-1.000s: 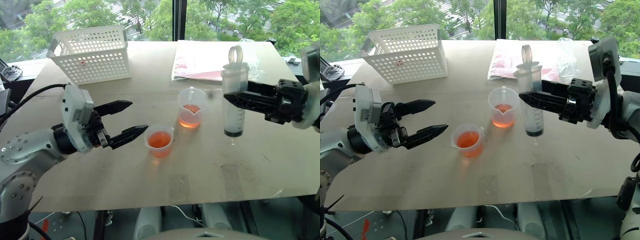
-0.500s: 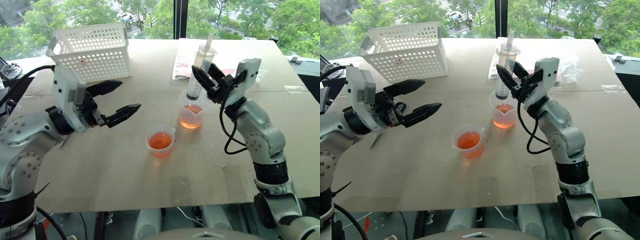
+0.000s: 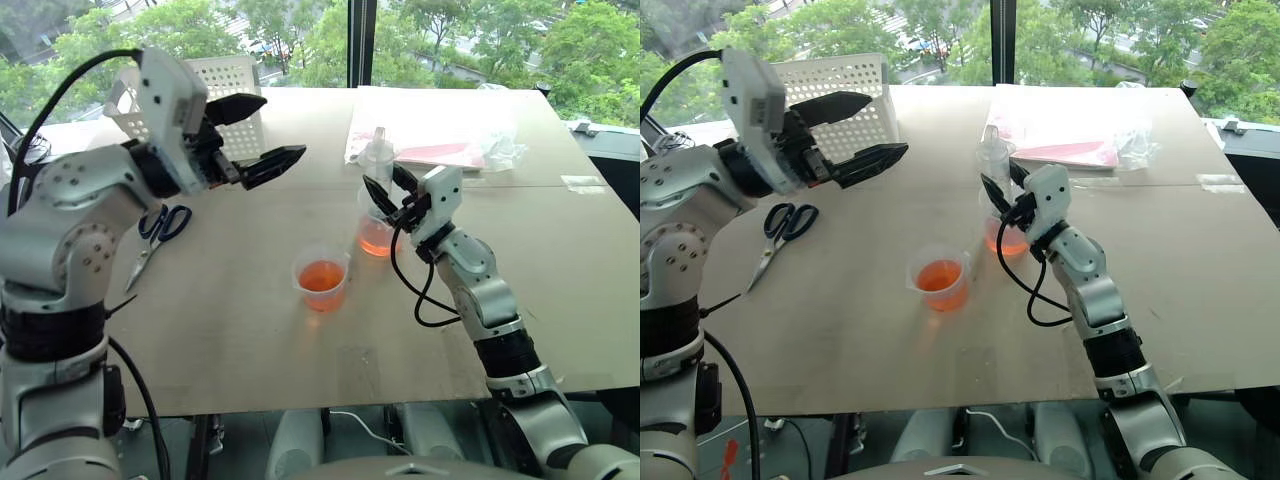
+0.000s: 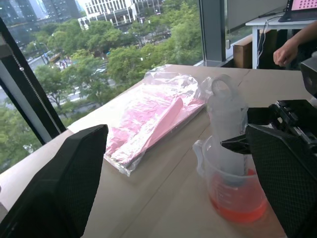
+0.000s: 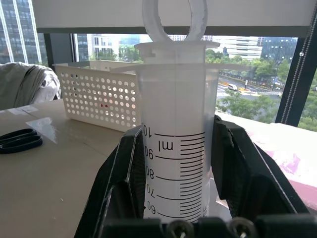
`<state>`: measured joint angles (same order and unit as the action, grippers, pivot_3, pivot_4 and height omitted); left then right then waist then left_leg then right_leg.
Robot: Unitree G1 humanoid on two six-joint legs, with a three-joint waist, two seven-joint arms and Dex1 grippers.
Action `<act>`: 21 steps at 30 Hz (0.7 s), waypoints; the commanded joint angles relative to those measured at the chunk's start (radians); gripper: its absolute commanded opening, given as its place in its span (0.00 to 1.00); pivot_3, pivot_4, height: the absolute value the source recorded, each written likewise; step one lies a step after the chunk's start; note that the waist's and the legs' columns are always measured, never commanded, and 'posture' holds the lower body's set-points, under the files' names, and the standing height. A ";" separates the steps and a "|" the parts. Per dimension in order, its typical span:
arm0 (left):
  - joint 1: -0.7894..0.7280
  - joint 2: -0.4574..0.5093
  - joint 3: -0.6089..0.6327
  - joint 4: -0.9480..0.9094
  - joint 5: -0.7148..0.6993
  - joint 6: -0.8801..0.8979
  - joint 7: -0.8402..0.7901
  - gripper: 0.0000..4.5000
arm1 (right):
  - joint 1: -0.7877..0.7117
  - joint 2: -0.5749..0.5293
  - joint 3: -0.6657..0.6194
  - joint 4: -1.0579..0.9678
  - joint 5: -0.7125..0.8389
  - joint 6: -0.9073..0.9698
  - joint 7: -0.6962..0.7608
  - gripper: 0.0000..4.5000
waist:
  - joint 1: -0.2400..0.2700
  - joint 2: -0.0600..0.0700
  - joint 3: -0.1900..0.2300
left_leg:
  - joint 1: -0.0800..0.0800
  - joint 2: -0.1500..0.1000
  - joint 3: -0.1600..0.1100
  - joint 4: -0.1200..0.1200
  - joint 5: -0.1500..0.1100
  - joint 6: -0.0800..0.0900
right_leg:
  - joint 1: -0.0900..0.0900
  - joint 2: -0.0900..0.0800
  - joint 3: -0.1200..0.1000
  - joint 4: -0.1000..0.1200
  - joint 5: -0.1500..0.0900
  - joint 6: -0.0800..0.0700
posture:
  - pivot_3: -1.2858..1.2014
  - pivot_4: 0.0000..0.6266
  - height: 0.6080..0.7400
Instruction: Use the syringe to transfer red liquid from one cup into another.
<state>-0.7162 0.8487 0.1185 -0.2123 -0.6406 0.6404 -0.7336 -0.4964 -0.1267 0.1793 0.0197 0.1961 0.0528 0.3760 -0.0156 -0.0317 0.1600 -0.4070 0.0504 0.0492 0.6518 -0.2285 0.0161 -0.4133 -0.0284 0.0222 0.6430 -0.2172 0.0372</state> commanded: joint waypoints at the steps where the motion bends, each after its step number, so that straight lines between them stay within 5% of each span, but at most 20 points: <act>1: -0.107 -0.031 -0.055 0.091 0.070 -0.045 -0.040 1.00 | 0.000 0.014 -0.009 -0.023 0.021 0.092 0.006 0.32 | -0.002 0.000 0.000 | 0.000 0.000 0.000 0.000 0.000 0.000 | 0.000 0.000 0.000 0.000 0.001 0.001 | 0.52 0.24 1.00; 21: -0.354 -0.155 -0.195 0.476 0.315 -0.231 -0.273 1.00 | -0.092 -0.012 -0.057 -0.097 0.076 0.404 0.026 0.32 | -0.001 0.000 0.000 | -0.008 0.000 -0.001 0.000 0.000 0.000 | -0.007 0.001 0.000 0.000 0.002 0.004 | 0.52 0.24 1.00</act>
<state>-1.0286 0.6951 -0.0774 0.2459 -0.3444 0.4410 -0.9770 -0.5808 -0.1389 0.1335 -0.0761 0.2573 0.4278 0.3904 -0.0164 -0.0317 0.1601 -0.4146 0.0505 0.0481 0.6522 -0.2285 0.0163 -0.4203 -0.0276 0.0217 0.6433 -0.2149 0.0409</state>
